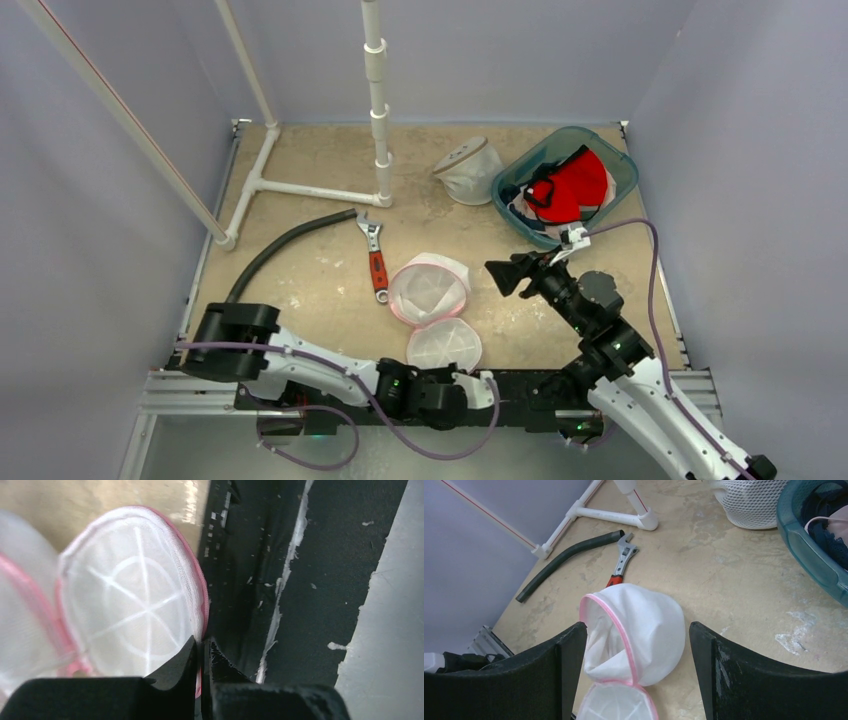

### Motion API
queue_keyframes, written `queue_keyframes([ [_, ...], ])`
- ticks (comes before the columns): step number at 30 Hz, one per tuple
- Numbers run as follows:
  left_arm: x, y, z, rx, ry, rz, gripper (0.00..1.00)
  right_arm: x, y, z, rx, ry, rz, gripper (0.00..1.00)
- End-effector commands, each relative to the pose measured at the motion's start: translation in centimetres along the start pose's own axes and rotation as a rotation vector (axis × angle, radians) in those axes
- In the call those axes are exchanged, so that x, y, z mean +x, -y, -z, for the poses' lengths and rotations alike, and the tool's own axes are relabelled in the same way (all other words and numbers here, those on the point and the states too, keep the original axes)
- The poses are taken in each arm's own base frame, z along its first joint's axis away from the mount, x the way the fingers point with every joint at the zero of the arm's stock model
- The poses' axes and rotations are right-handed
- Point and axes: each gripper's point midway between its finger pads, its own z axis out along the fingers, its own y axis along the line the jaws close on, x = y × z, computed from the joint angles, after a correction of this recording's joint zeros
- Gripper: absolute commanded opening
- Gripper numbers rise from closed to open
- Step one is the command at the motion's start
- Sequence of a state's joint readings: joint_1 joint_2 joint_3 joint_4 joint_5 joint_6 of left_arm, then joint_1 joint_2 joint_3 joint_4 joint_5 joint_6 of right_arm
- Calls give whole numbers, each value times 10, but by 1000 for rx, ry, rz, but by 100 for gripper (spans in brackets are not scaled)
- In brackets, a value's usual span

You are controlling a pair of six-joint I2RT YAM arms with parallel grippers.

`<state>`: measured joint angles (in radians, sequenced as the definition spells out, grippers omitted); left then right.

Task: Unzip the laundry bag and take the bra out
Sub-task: Close the laundry bag at the center of the board.

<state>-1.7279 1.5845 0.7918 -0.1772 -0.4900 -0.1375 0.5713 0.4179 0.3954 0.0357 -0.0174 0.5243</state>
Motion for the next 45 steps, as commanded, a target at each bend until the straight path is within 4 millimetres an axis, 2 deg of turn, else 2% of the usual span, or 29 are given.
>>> queue_keyframes([
  [1, -36, -29, 34, -46, 149, 108, 0, -21, -14, 7, -32, 56, -18, 78],
  [6, -64, -45, 65, 25, 278, 227, 0, -29, -30, 15, -98, 77, -95, 81],
  [10, -79, -60, 79, 77, 368, 326, 0, -34, -34, 16, -108, 95, -126, 82],
  [15, -87, -79, 87, 117, 445, 445, 0, -41, -24, 21, -60, 155, -153, 82],
  [18, -89, -98, 89, 119, 479, 523, 0, -37, -11, 20, -2, 161, -176, 82],
  [21, -98, -125, 98, 101, 560, 605, 0, -31, -1, 21, 32, 177, -208, 82],
  [24, -100, -153, 104, 63, 612, 663, 0, -24, 1, 19, 22, 173, -215, 82],
  [28, -97, -188, 101, 21, 633, 731, 0, -13, 1, 10, 10, 129, -207, 82],
  [33, -71, -233, 91, -42, 644, 880, 0, -1, -1, -2, -14, 81, -200, 82],
  [37, -59, -263, 99, -69, 721, 975, 0, 6, -2, -11, -30, 65, -198, 81],
  [41, -52, -282, 102, -88, 762, 1053, 0, 16, -1, -20, -48, 37, -201, 81],
  [45, -37, -291, 93, -100, 786, 1154, 0, 19, -4, -27, -68, 28, -202, 81],
])
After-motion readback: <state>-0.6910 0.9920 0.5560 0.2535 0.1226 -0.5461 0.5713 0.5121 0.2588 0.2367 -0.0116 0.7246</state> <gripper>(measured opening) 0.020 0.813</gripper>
